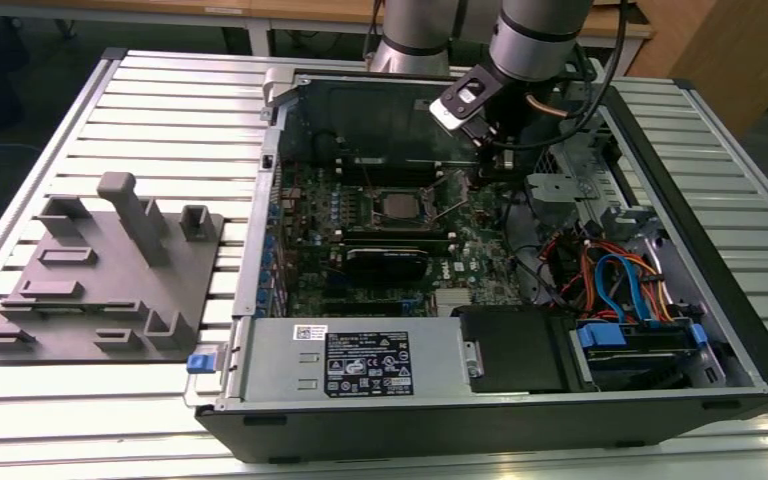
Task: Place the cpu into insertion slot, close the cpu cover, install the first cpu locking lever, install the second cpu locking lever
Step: 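Close the cpu cover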
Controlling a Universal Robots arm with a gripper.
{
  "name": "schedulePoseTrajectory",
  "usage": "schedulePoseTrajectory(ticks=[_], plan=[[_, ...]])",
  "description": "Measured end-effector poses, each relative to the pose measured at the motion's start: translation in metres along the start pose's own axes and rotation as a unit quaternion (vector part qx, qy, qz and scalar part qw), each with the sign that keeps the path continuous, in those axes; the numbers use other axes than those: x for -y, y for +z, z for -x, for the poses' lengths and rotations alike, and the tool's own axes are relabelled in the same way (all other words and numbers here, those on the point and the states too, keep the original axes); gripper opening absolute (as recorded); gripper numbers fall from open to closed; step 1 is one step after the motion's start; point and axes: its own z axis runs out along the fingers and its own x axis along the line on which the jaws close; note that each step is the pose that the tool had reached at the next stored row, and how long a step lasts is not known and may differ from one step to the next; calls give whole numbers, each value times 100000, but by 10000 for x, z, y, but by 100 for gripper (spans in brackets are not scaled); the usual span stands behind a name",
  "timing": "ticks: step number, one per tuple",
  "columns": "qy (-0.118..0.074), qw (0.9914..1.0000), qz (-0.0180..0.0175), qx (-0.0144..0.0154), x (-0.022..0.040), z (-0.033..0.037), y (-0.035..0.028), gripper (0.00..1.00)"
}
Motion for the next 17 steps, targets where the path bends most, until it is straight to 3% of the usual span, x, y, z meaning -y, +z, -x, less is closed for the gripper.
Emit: schedulePoseTrajectory(ticks=[4,10,17], plan=[[-8,100000,-53,10,7,1,16,11],[-4,100000,-50,4,73,1,21,11],[-7,100000,-51,4,78,1,21,11]])
